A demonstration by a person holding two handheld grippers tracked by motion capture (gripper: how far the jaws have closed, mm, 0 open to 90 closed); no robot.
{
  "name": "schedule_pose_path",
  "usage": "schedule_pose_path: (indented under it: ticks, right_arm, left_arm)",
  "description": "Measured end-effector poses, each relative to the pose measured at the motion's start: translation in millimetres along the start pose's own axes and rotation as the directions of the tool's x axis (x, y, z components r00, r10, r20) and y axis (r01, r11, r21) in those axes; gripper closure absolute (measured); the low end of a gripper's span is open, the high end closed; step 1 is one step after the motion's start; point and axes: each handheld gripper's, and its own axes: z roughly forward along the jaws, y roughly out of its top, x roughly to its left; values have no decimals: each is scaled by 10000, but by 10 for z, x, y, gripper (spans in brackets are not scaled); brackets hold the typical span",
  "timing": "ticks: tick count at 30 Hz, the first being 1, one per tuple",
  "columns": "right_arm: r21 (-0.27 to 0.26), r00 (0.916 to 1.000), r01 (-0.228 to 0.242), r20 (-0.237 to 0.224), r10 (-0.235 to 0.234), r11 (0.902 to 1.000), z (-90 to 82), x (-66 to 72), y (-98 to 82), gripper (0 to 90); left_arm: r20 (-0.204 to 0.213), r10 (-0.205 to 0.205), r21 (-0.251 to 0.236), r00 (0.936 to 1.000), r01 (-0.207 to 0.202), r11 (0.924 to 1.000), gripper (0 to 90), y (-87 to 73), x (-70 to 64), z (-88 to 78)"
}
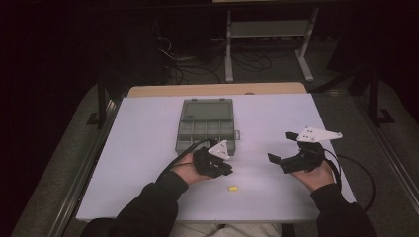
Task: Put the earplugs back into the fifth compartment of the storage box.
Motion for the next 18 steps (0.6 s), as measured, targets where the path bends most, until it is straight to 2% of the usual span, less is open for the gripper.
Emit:
schedule_pose_path:
  ticks: [5, 9, 15, 18]
  right_arm:
    - [112, 10000, 47, -23, -47, 9999, 18, 13, -2, 0]
    - [132, 10000, 31, -23, -31, 9999, 19, 12, -4, 0]
    - [133, 10000, 65, -8, -65, 9999, 21, 11, -4, 0]
    - [154, 10000, 78, -10, -78, 9999, 25, 14, -5, 0]
  left_arm:
    - [-202, 84, -189, 9998, -88, 9998, 816, 82, 64, -200]
    - [-410, 88, -157, 9991, -94, 9998, 816, 101, 138, -338]
    - [-618, -247, -106, 9978, 241, 9997, 819, 74, 276, -520]
    - [-787, -436, -290, 9959, 414, 9987, 821, 67, 342, -623]
